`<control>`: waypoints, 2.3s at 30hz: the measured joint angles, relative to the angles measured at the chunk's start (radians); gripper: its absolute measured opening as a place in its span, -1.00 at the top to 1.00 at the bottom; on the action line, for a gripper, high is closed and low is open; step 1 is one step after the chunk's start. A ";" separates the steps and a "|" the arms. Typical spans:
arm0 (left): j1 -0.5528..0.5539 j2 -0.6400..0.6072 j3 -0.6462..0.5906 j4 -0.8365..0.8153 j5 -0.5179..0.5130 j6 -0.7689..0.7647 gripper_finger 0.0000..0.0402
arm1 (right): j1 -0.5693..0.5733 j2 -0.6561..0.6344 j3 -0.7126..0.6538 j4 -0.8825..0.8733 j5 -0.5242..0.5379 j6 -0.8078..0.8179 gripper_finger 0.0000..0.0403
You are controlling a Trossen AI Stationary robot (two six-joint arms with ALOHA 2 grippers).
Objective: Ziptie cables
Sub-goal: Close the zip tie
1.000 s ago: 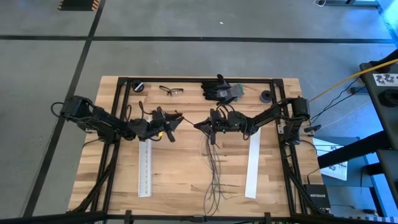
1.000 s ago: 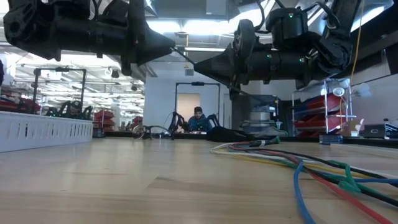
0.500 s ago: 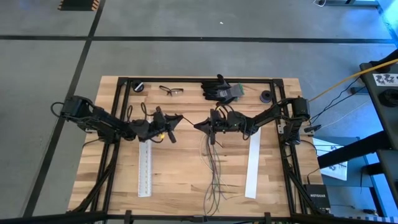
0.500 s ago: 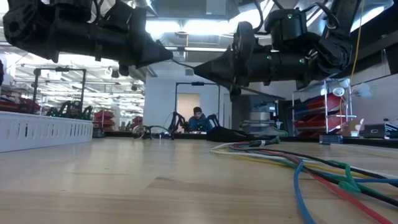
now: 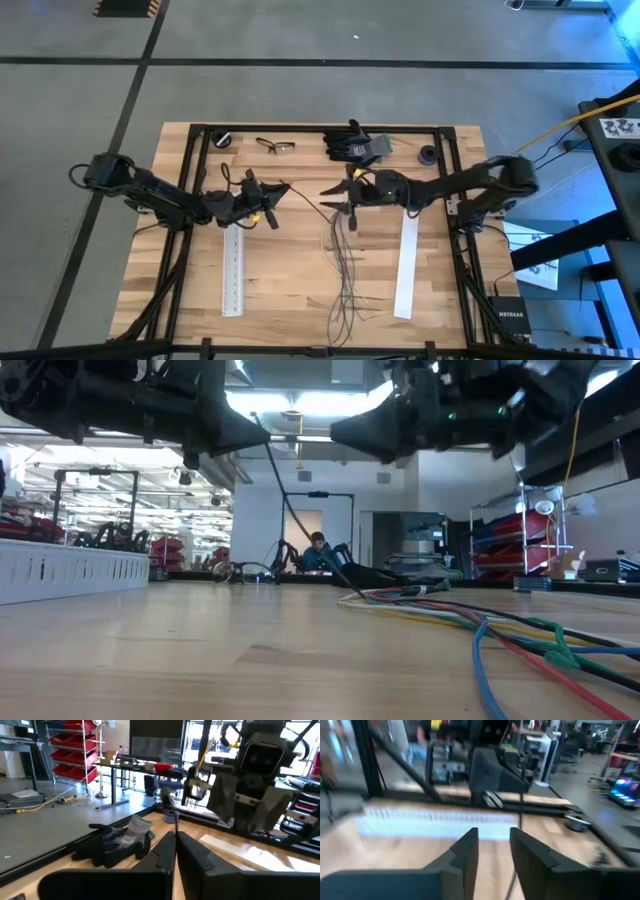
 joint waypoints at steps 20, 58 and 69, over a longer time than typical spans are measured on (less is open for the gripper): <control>-0.007 -0.036 0.000 -0.019 0.016 -0.072 1.00 | -0.002 0.183 0.027 -0.295 0.253 -1.198 0.38; 0.002 -0.037 0.000 -0.035 0.016 -0.103 1.00 | 0.066 0.430 0.138 -0.063 0.252 -1.542 0.39; 0.002 -0.037 0.000 -0.035 0.016 -0.103 1.00 | 0.059 0.433 0.172 -0.164 0.107 -1.542 0.53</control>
